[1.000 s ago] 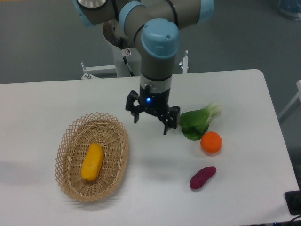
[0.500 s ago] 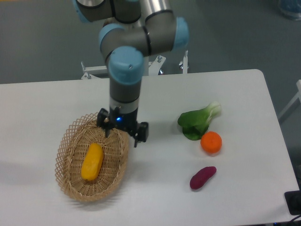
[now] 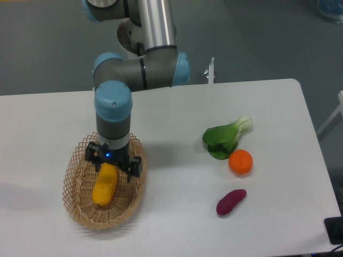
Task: Pick up the mango from the basket
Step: 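Move the open gripper over the basket and lower toward the yellow mango, then close the gripper around the yellow mango inside the basket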
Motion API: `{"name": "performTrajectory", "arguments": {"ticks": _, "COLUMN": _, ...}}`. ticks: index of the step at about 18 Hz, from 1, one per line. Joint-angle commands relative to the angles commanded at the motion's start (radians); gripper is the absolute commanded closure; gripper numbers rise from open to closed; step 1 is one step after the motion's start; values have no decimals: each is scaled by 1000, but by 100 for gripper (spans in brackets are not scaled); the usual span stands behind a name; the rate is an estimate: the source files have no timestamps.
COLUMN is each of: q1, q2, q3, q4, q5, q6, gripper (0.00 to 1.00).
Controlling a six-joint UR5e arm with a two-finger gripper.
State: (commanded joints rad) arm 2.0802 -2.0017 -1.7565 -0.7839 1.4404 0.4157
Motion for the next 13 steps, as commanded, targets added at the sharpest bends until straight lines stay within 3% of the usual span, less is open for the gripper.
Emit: {"name": "performTrajectory", "arguments": {"ticks": 13, "q1": -25, "q2": -58, "q3": 8, "q4": 49, "q5": 32, "q6": -2, "gripper": 0}}
